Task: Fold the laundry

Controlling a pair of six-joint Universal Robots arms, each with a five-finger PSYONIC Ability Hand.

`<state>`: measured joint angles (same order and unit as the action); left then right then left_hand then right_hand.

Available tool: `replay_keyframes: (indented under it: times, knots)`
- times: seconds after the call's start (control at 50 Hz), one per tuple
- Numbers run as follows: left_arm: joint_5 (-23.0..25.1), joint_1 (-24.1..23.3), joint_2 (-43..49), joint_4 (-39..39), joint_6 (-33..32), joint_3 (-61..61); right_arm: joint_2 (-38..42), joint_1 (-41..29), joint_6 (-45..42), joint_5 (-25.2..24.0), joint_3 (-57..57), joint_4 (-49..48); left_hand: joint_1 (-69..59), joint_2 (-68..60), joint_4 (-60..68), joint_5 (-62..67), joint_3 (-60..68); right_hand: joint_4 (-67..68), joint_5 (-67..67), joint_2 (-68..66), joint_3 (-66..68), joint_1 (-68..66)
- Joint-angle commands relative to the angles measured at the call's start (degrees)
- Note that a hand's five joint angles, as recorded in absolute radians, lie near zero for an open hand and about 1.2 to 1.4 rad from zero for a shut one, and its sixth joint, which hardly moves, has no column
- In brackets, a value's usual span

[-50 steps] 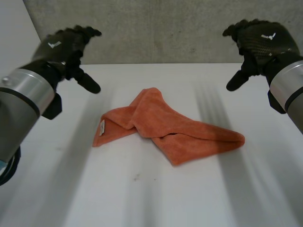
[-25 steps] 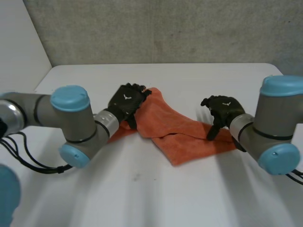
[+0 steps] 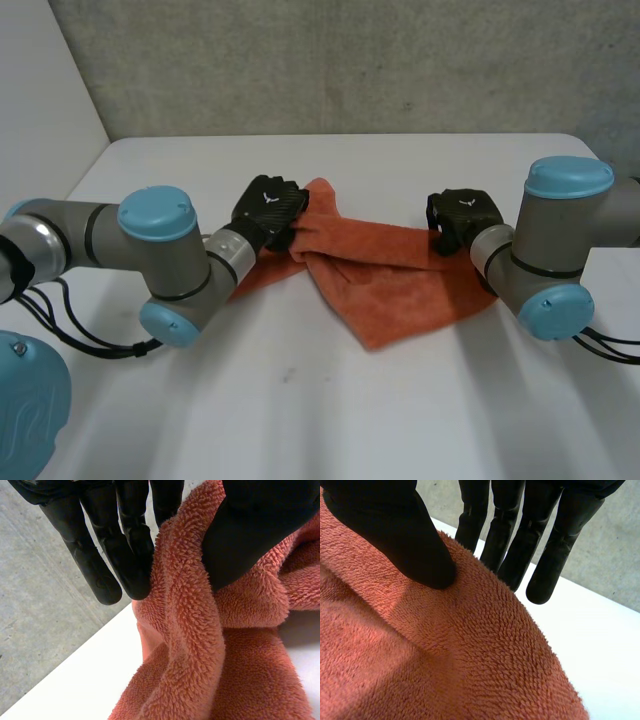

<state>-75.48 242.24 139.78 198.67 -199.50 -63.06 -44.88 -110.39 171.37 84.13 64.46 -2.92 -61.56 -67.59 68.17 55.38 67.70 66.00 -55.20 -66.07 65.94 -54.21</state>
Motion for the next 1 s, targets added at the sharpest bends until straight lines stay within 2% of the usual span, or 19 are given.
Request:
replay_keyframes:
  times: [0.02, 0.04, 0.08, 0.1, 0.14, 0.18, 0.2, 0.32, 0.42, 0.48, 0.52, 0.56, 0.6, 0.7, 0.8, 0.82, 0.86, 0.9, 1.0]
  knots:
    - [-0.1, 0.1, -2.3, 0.2, 0.1, -3.5, 0.3, 0.0, -0.2, -2.1, 0.2, 3.1, -18.4, -12.4, 11.8, 14.6, 12.3, -9.8, 9.0, 9.8, -9.7, -2.0]
    - [-0.1, 0.1, -2.5, 0.1, 0.1, -3.5, 1.0, 0.0, -0.2, -3.3, 0.1, 4.0, -18.4, -12.4, 11.8, 14.6, 12.3, -27.0, 26.2, 27.0, -26.9, 15.2]
    - [-0.6, 0.1, -2.8, 0.0, 0.1, -3.6, 2.1, -0.2, -0.3, -4.0, -0.3, 4.9, -18.4, -12.4, 11.8, 14.6, 12.3, -36.0, 35.2, 36.1, -36.0, 24.3]
    - [-0.8, 0.1, -3.0, 0.0, 0.1, -3.6, 2.3, -0.1, -0.3, -4.1, -0.5, 5.5, -18.4, -12.4, 11.8, 14.6, 12.3, -34.9, 34.1, 35.0, -34.8, 23.1]
    - [-1.7, 0.1, -3.6, 0.0, 0.1, -3.7, 3.0, -0.1, -0.1, -4.2, -1.0, 6.2, -18.4, -12.4, 11.8, 14.6, 12.3, -31.2, 30.4, 31.3, -31.1, 19.4]
    - [-2.2, 0.1, -4.1, 0.1, 0.1, -3.7, 3.3, -0.1, 0.2, -4.1, -1.9, 6.3, -18.4, -12.4, 11.8, 14.6, 12.3, -8.8, 8.0, 8.8, -8.7, -3.0]
    - [-2.4, 0.1, -4.2, 0.1, 0.0, -3.6, 3.2, -0.1, 0.2, -4.1, -2.7, 6.1, -18.4, -12.4, 11.8, 14.6, 12.3, 13.3, -14.1, -13.3, 13.4, -25.1]
    - [-3.4, 0.2, -6.3, 0.7, 0.0, -1.3, 3.0, -0.1, -0.4, -1.7, -10.6, 5.2, -18.4, -12.4, 11.8, 14.6, 12.3, 14.0, -14.8, -13.9, 14.1, -25.8]
    - [-8.7, 0.1, -13.4, 1.0, 0.2, -0.8, -1.0, -0.4, -0.5, 2.1, -15.7, 1.7, -18.4, -12.4, 11.8, 14.6, 12.3, 14.0, -14.8, -13.9, 14.1, -25.8]
    - [-12.7, -0.2, -19.3, 0.7, 0.3, -4.2, -7.6, -0.4, -0.4, 2.9, -13.1, -3.6, -18.4, -12.4, 11.8, 14.6, 12.3, 14.0, -14.8, -13.9, 14.1, -25.8]
    - [-14.0, -0.4, -22.8, 0.4, 0.4, -7.3, -12.9, -0.5, -0.4, 2.1, -8.4, -6.6, -18.4, -12.4, 11.8, 14.6, 12.3, 14.0, -14.8, -13.9, 14.1, -25.8]
    - [-14.5, -0.4, -24.6, 0.3, 0.5, -9.2, -14.6, -0.6, -0.4, 1.9, -6.6, -7.3, -18.4, -12.4, 11.8, 14.6, 12.3, 14.0, -14.8, -13.9, 14.1, -25.8]
    - [-15.5, -2.5, -31.6, -1.6, 0.7, -20.2, -18.7, -1.1, -0.5, 1.1, -1.2, -8.0, -18.4, -12.4, 11.8, 14.6, 12.3, 14.0, -14.8, -13.9, 14.1, -25.8]
    - [-15.9, -5.5, -36.8, -6.0, 1.2, -32.2, -22.7, -5.7, -4.3, -0.6, 10.0, -1.8, -18.4, -12.4, 11.8, 14.6, 12.3, 14.0, -14.8, -13.9, 14.1, -25.8]
    - [-16.0, -10.2, -39.1, -12.7, 6.7, -44.0, -22.8, -6.9, -10.1, -0.4, 16.1, 3.5, -18.4, -12.4, 11.8, 14.6, 12.3, 14.0, -14.8, -13.9, 14.1, -25.8]
    - [-16.0, -10.7, -39.1, -13.6, 8.1, -44.9, -22.6, -6.8, -13.1, -0.6, 19.5, 4.7, -16.1, -10.1, 9.5, 12.3, 10.0, 14.0, -14.8, -13.9, 14.1, -25.8]
    - [-15.9, -11.6, -39.1, -15.4, 11.0, -45.4, -22.6, -6.9, -14.5, -0.7, 21.3, 4.3, -1.5, 4.5, -5.1, -2.3, -4.6, 14.0, -14.8, -13.9, 14.1, -25.8]
    - [-15.9, -11.7, -39.3, -18.4, 15.0, -44.3, -22.8, -6.9, -15.4, -0.7, 23.1, 3.4, 24.1, 30.2, -30.8, -28.0, -30.3, 14.0, -14.8, -13.9, 14.1, -25.8]
    - [-15.9, -9.5, -39.6, -19.4, 15.9, -38.7, -24.1, -6.9, -15.4, -0.8, 25.1, 1.0, 39.1, 45.1, -45.7, -42.9, -45.2, 14.0, -14.8, -13.9, 14.1, -25.8]
